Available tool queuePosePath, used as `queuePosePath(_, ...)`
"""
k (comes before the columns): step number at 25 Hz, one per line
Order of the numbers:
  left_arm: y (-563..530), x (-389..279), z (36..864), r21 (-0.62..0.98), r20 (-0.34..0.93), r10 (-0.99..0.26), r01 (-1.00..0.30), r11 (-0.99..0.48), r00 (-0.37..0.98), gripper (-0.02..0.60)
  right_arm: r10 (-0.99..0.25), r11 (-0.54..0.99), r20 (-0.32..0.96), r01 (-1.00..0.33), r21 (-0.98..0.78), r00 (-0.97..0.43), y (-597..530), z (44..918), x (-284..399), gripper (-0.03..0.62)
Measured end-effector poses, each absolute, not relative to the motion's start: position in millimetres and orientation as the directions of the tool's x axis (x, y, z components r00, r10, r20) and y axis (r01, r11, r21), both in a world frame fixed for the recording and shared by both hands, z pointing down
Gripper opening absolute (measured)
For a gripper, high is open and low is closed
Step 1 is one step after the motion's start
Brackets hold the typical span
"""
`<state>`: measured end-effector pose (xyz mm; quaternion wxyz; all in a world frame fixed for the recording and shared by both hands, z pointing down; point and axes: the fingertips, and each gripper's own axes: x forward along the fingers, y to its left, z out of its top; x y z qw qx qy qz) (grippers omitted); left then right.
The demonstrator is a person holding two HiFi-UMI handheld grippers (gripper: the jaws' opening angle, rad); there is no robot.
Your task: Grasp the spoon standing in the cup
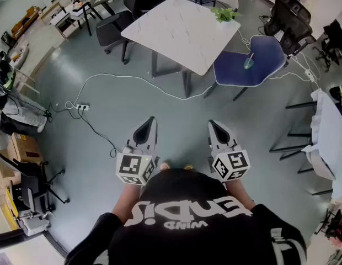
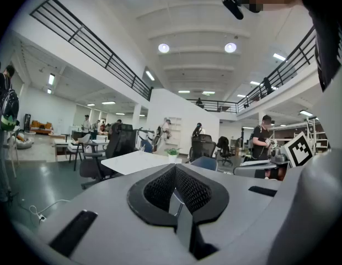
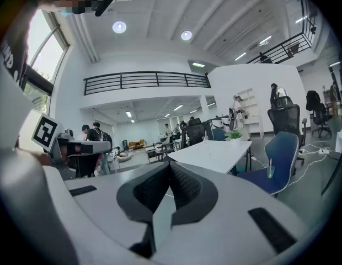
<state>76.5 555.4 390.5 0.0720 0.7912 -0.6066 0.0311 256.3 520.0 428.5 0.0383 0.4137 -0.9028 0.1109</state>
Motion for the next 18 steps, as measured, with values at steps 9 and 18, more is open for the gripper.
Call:
queuePosePath(9, 552.7, 92.2, 395.6, 0.07, 0.138, -0.962, -0.971, -0.229, 0.237, 0.014, -0.736, 0.639, 0.143, -0.749, -0.176, -0.662, 519.3, 433.5, 281.1, 0.012)
queuePosePath(18, 548.1, 102.0, 401.0, 0.071, 0.122, -0.978, -0.984, -0.161, 0.169, 0.014, -0.713, 0.664, 0.123, -0.721, -0.197, -0.69, 513.1, 444.3, 301.0, 0.012)
